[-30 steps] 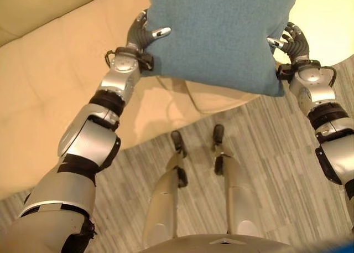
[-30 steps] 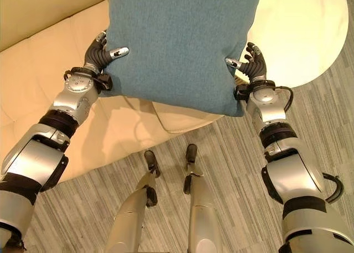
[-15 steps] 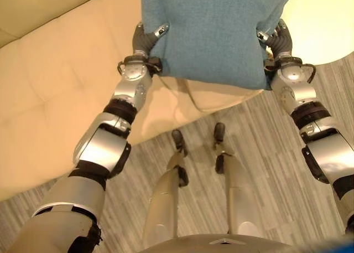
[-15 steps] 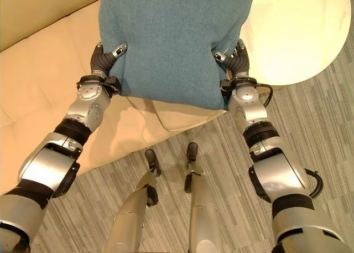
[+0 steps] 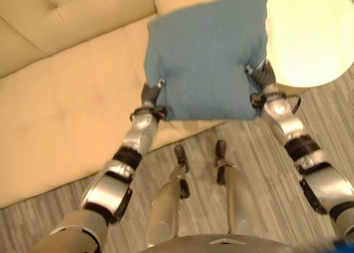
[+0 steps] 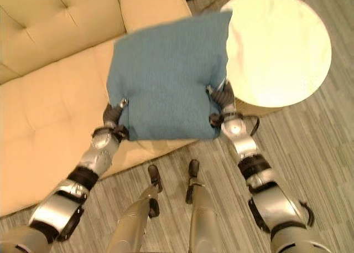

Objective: Pick up all the scattered cushions and arrange them neatly on the sofa.

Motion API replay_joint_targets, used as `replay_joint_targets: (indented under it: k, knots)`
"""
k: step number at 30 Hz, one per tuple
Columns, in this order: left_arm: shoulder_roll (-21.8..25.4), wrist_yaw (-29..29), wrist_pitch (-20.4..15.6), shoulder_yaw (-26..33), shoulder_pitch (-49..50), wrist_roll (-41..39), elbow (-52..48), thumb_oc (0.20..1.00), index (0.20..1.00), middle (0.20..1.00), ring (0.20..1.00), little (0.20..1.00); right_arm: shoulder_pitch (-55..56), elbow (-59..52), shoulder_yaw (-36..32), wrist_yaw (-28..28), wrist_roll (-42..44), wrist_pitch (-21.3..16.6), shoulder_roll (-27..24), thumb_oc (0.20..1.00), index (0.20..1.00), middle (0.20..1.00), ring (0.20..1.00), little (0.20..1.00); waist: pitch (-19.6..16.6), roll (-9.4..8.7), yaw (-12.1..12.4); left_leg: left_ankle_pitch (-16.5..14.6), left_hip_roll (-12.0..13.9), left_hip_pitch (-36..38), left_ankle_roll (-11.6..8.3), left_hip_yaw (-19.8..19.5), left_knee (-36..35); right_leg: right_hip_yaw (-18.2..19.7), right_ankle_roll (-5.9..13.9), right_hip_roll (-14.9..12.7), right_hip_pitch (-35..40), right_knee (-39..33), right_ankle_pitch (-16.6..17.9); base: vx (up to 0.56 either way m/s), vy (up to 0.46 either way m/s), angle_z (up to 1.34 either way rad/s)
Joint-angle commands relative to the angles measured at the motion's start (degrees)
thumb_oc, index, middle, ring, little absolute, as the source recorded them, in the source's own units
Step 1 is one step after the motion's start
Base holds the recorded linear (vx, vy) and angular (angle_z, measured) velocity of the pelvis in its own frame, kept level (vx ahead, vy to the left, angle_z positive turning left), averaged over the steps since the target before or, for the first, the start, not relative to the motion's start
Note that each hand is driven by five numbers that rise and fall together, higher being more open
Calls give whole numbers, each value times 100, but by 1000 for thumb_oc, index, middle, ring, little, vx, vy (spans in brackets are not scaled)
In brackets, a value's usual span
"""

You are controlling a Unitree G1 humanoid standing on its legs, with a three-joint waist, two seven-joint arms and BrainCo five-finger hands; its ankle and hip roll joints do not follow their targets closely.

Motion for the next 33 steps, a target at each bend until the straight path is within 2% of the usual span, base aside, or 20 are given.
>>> replay_joint_targets:
  k: [1, 2, 3, 4, 5, 6, 7, 8, 11, 12, 13, 15, 16, 19, 24, 26, 27, 29, 32, 33]
  knots:
    - [-343, -443, -384, -124, -405, 281, -927, 200, 200, 200, 200, 200, 167, -755, -205, 279, -427, -484, 601, 200, 200, 200, 200, 200, -53, -207, -110, -433, 297, 292, -538, -502, 399, 522, 703, -171, 1086, -1149, 340, 13, -72, 28]
    - [-280, -525, -355, -76, 11, 361, -1173, 200, 200, 200, 200, 200, 514, -895, -319, 300, -576, -485, 633, 200, 200, 200, 200, 200, -95, -162, -146, -345, 301, 485, -526, -674, 317, 912, 658, 132, 1202, -905, 119, 8, -52, 50]
    - [-280, -523, -353, -77, 18, 362, -1178, 200, 200, 200, 200, 200, 521, -900, -319, 299, -578, -483, 635, 200, 200, 200, 200, 200, -95, -165, -144, -344, 300, 493, -526, -671, 312, 915, 658, 131, 1205, -901, 115, -6, -79, 78]
    - [-256, -574, -350, -61, 181, 401, -1254, 200, 200, 200, 200, 200, 696, -977, -385, 305, -678, -492, 616, 200, 200, 200, 200, 200, -119, -146, -152, -289, 308, 503, -538, -734, 306, 1068, 642, 264, 1289, -859, 39, -8, -177, 77]
    - [-331, -729, -312, -51, 511, 376, -1391, 200, 200, 200, 200, 200, 1021, -1164, -527, 350, -826, -504, 598, 200, 200, 200, 200, 200, -222, -147, -134, -192, 333, 571, -614, -878, 262, 1063, 531, 384, 1539, -954, -92, -12, -177, 52]
    - [-331, -728, -311, -51, 512, 376, -1393, 200, 200, 200, 200, 200, 1022, -1165, -528, 350, -826, -503, 598, 200, 200, 200, 200, 200, -235, -141, -136, -175, 337, 554, -615, -883, 254, 1057, 529, 389, 1529, -973, -70, -9, -206, 35]
    - [-351, -762, -277, -70, 651, 392, -1441, 200, 200, 200, 200, 200, 1185, -1278, -622, 352, -876, -501, 559, 200, 200, 200, 200, 200, -279, -138, -130, -108, 357, 572, -672, -953, 217, 936, 486, 423, 1684, -1041, -126, 17, -227, 55]
    - [-352, -855, -221, 4, 990, 455, -1607, 200, 200, 200, 200, 200, 1521, -1509, -813, 411, -987, -504, 413, 200, 200, 200, 200, 200, -392, -130, -139, -46, 448, 648, -759, -948, 180, 631, 438, 446, 1989, -1143, -229, 17, -226, 86]
    - [-344, -974, -160, 70, 1286, 491, -1703, 200, 200, 200, 200, 200, 1782, -1649, -946, 496, -1044, -502, 313, 200, 200, 200, 200, 200, -465, -113, -159, -16, 520, 672, -784, -899, 246, 335, 387, 407, 2170, -1223, -244, 37, -111, 102]
    - [-323, -1094, -109, 164, 1571, 579, -1813, 200, 200, 200, 200, 200, 2048, -1808, -1081, 596, -1115, -493, 236, 200, 200, 200, 200, 200, -521, -134, -221, -63, 646, 759, -707, -487, 391, 59, 346, 314, 2364, -1232, -289, 33, -60, 109]
    - [-322, -1093, -108, 163, 1576, 580, -1817, 200, 200, 200, 200, 200, 2052, -1811, -1081, 596, -1116, -491, 236, 200, 200, 200, 200, 200, -520, -135, -221, -66, 646, 763, -708, -487, 394, 58, 346, 314, 2370, -1233, -290, 45, -23, 121]
    - [-260, -1203, -62, 262, 1826, 668, -1878, 200, 200, 200, 200, 200, 2260, -1904, -1179, 667, -1137, -491, 248, 200, 200, 200, 200, 200, -633, -148, -303, -111, 849, 945, -652, 200, 426, -150, 345, 242, 2529, -1262, -284, 108, 24, 89]
    - [-233, -1242, -25, 260, 1936, 706, -1878, 200, 200, 200, 200, 200, 2330, -1925, -1183, 712, -1132, -487, 280, 200, 200, 200, 200, 200, -696, -173, -320, -250, 872, 1071, -708, 335, 468, -169, 378, 200, 2664, -1241, -403, 190, 41, 49]
    - [-157, -1303, 9, 316, 2037, 811, -1931, 200, 200, 200, 200, 200, 2559, -2031, -1341, 757, -1166, -470, 311, 200, 200, 200, 200, 200, -852, -201, -419, -250, 1110, 1348, -713, 1127, 419, -529, 445, 30, 2867, -1182, -383, 160, 66, 54]
    - [18, -1341, 31, 455, 2338, 1037, -2150, 200, 200, 200, 200, 200, 2638, -2111, -1348, 858, -1285, -351, 396, 200, 200, 200, 200, 200, -1052, -291, -293, -538, 812, 1556, -551, 1047, 329, -602, 623, -198, 3210, -1233, -317, 167, 182, 63]
    - [102, -1344, 35, 532, 2416, 1100, -2260, 200, 200, 200, 200, 200, 2637, -2115, -1385, 857, -1300, -334, 448, 200, 200, 200, 200, 200, -1137, -325, -183, -745, 544, 1685, -398, 873, 266, -603, 756, -387, 3280, -1135, -212, 177, 267, 13]
    - [103, -1344, 37, 531, 2416, 1100, -2262, 200, 200, 200, 200, 200, 2638, -2115, -1386, 858, -1300, -333, 450, 200, 200, 200, 200, 200, -1138, -328, -182, -748, 535, 1688, -391, 876, 260, -601, 764, -397, 3276, -1127, -214, 126, 251, 2]
    - [164, -1309, 31, 560, 2404, 1129, -2281, 200, 200, 200, 200, 200, 2585, -2127, -1391, 832, -1341, -302, 468, 200, 200, 200, 200, 200, -1099, -336, -181, -841, 318, 1780, -232, 849, 179, -463, 945, -606, 3101, -569, 158, 77, 259, 13]
    - [206, -1294, 25, 544, 2364, 1219, -2250, 200, 200, 200, 200, 200, 2582, -2124, -1395, 838, -1332, -315, 529, 200, 200, 200, 200, 200, -1043, -311, -218, -931, 180, 1904, -131, 800, 95, -236, 951, -592, 2906, -78, 149, 112, 210, 24]
    - [186, -1316, 19, 520, 2331, 1238, -2207, 200, 200, 200, 200, 200, 2636, -2130, -1433, 874, -1291, -298, 545, 200, 200, 200, 200, 200, -997, -247, -339, -974, 69, 2108, -102, 655, -40, 147, 837, -232, 2587, 73, -86, 93, 156, 17]
